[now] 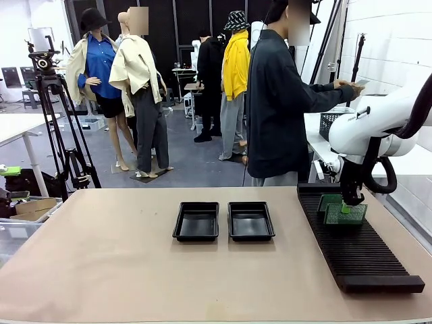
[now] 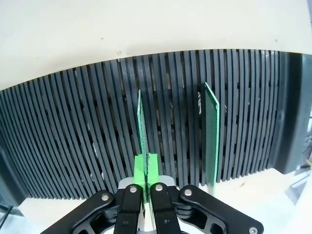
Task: Inspect and transfer BCBs to ESD trays.
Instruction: Pick up the Blank PCB from the PCB Rack and place it in the left ESD tray.
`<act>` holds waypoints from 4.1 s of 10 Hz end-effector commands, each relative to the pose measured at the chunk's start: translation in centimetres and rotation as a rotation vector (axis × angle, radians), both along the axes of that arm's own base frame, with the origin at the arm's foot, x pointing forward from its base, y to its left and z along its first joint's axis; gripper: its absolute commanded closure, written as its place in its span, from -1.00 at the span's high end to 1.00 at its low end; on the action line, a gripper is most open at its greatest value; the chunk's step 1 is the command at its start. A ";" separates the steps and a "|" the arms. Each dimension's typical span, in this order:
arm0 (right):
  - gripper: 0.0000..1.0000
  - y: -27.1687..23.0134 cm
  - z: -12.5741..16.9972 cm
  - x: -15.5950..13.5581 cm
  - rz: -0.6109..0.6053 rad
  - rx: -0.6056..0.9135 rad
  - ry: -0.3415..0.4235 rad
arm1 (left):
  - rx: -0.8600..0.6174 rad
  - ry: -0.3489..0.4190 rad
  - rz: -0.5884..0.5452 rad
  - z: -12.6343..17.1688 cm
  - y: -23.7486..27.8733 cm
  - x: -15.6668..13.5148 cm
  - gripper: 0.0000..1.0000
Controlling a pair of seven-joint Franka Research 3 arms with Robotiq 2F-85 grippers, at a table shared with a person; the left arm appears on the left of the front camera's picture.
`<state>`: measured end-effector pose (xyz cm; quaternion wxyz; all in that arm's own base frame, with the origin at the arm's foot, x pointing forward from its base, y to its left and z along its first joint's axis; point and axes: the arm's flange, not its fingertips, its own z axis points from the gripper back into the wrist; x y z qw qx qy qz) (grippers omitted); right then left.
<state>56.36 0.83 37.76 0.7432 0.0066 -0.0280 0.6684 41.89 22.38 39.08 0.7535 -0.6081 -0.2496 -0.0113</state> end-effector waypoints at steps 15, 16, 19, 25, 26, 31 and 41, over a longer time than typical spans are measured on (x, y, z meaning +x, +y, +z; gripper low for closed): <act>-1.00 2.5 12.9 -3.6 -0.619 0.057 0.117 | 0.005 0.007 0.008 0.2 0.0 -0.2 1.00; -1.00 2.9 12.9 -3.6 -0.730 0.087 0.147 | 0.005 0.007 0.008 0.2 0.0 -0.2 1.00; -1.00 4.3 12.8 -3.5 -1.026 0.141 0.201 | 0.005 0.007 0.008 0.2 0.0 -0.2 1.00; -1.00 7.5 13.2 -3.4 -1.223 0.392 0.385 | 0.005 0.007 0.008 0.2 0.0 -0.2 1.00; -1.00 8.7 13.1 -3.8 -1.230 0.430 0.414 | 0.005 0.007 0.008 0.2 0.0 -0.2 1.00; -1.00 17.3 11.1 -4.4 -1.367 0.525 0.426 | 0.005 0.007 0.008 0.2 0.0 -0.2 1.00; -1.00 31.5 7.0 -4.4 -1.374 0.563 0.418 | 0.005 0.007 0.008 0.2 0.0 -0.2 1.00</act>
